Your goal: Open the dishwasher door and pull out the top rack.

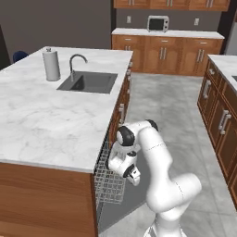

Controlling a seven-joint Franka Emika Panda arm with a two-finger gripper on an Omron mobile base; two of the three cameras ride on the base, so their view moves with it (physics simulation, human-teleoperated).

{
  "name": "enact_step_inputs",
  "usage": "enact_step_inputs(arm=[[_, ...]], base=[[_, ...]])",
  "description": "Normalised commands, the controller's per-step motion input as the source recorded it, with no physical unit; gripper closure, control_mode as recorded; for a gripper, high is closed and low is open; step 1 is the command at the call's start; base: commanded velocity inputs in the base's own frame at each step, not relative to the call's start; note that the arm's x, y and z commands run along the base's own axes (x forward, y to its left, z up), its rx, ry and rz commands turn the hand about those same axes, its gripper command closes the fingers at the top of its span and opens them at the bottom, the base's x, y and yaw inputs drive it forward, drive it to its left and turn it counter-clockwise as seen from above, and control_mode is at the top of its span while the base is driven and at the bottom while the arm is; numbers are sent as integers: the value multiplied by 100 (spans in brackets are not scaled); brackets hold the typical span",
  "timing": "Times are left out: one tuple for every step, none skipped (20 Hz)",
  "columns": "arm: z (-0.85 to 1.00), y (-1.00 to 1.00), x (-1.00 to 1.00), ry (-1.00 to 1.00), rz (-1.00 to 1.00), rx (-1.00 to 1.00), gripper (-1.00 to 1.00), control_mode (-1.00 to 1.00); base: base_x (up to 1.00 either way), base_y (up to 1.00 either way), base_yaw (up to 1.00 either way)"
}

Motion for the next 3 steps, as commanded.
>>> enact_step_inputs(arm=[[-44, -100, -50, 24, -19, -11, -100, -100], [-44, -100, -48, 25, -18, -10, -100, -100], [-42, -100, -45, 26, -18, -9, -100, -100]], base=[[0, 0, 0], [0, 0, 0], [0, 0, 0]])
